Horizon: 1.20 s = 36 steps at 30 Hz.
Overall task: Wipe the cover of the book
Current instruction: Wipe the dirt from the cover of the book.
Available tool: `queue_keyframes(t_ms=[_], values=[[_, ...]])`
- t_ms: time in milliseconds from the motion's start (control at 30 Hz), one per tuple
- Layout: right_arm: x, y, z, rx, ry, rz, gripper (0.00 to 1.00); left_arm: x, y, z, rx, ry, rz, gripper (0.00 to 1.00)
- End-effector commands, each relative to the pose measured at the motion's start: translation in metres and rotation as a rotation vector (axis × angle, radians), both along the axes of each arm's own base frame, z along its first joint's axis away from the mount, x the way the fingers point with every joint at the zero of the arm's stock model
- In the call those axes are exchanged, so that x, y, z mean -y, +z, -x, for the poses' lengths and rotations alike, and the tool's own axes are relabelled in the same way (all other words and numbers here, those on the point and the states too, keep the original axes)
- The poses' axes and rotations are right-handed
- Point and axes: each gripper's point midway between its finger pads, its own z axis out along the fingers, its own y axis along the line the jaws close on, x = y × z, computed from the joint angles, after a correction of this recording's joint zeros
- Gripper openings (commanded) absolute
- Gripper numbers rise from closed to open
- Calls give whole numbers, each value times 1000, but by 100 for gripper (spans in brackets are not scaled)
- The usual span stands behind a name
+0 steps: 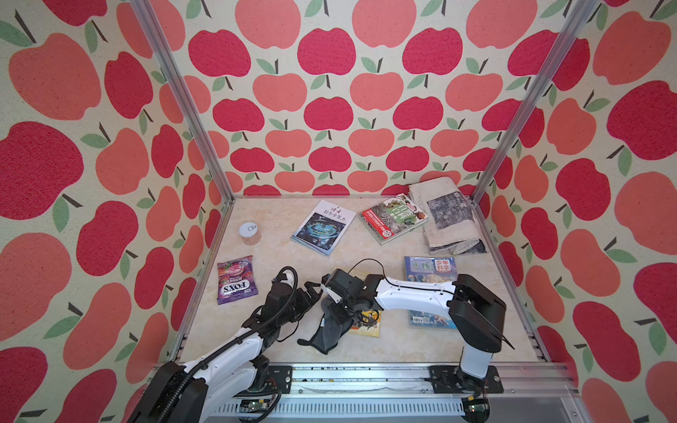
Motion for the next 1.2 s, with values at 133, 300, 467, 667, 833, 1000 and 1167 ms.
queue_keyframes(t_ms=[133,300,467,667,833,1000,1167], values=[[13,-10,11,-23,14,30,0,-4,-10,4,-36,14,-23,99],[52,-10,17,-12,-27,82,0,3,-11,-1,-41,-6,-19,99],[95,-16,27,-29,-96,121,0,16,-17,-6,-55,-44,-33,99],[141,-13,29,-13,-173,161,1,32,-22,-13,-64,-80,-14,99],[157,1,21,25,-204,156,1,33,-23,-16,-66,-78,-14,99],[123,34,4,84,-153,70,1,22,-20,-15,-66,-48,-19,99],[72,59,-9,98,-71,-14,1,13,-18,-8,-66,-30,-28,99]])
